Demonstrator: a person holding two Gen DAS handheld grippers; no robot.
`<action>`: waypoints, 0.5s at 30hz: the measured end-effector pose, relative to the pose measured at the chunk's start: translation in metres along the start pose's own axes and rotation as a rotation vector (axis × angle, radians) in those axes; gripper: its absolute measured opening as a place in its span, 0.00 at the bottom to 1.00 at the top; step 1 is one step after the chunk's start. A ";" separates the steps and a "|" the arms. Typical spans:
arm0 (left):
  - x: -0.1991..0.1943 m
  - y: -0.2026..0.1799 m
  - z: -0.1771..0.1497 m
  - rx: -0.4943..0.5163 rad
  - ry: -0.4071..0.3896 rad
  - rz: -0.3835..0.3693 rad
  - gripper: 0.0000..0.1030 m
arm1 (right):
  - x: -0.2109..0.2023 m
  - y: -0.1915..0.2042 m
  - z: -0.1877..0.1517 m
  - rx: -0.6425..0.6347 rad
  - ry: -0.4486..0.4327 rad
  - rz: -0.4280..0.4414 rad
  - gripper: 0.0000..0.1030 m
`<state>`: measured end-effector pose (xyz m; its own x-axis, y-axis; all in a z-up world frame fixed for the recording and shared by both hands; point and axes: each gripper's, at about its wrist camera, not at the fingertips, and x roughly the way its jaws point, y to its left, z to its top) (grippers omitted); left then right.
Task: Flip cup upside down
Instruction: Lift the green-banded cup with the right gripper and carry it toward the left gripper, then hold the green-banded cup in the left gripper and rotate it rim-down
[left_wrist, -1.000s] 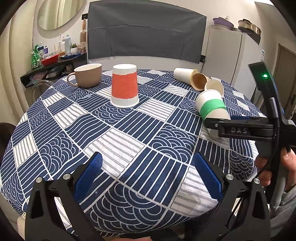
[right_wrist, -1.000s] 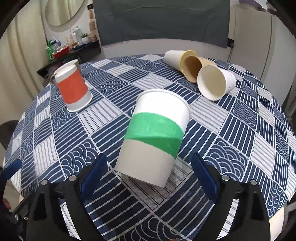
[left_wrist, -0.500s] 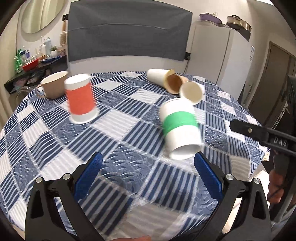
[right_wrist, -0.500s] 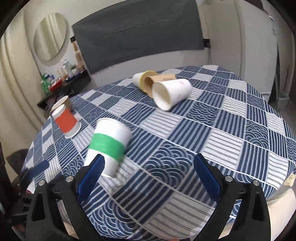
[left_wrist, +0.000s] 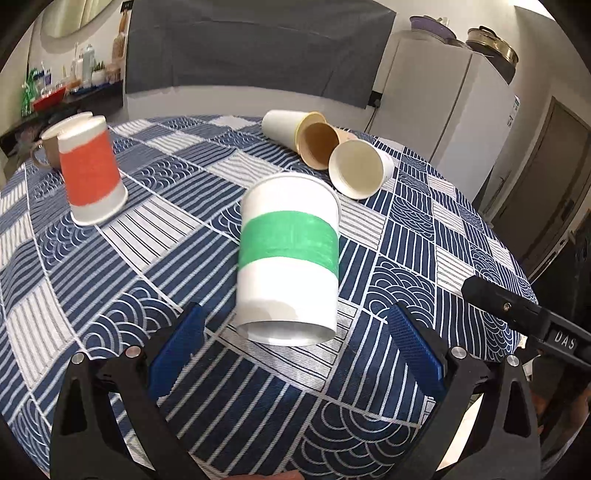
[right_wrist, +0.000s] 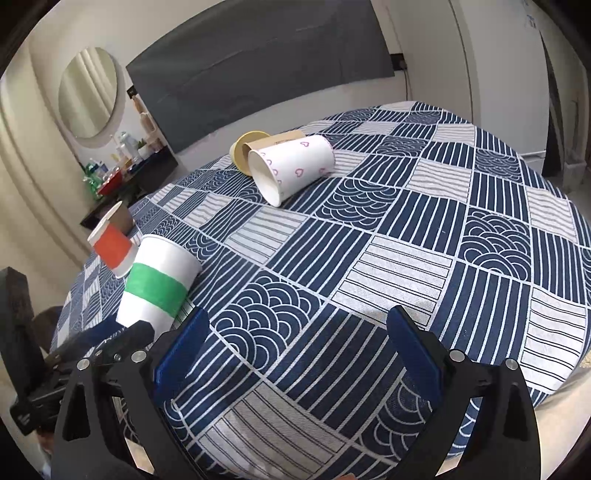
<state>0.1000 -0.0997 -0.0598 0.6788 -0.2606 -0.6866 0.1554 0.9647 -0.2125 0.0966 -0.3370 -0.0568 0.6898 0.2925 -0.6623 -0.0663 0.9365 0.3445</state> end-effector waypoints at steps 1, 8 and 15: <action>0.003 0.000 -0.001 -0.007 0.008 0.004 0.94 | 0.001 -0.002 0.000 0.001 -0.001 0.007 0.90; 0.016 0.003 -0.002 -0.024 0.040 0.022 0.78 | 0.013 -0.016 -0.006 0.025 0.023 0.036 0.90; 0.010 0.001 0.005 0.015 0.017 0.053 0.56 | 0.013 -0.015 -0.008 0.006 0.012 0.033 0.91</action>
<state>0.1106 -0.1008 -0.0641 0.6742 -0.2095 -0.7082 0.1303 0.9776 -0.1651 0.1011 -0.3453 -0.0760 0.6785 0.3260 -0.6583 -0.0851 0.9250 0.3703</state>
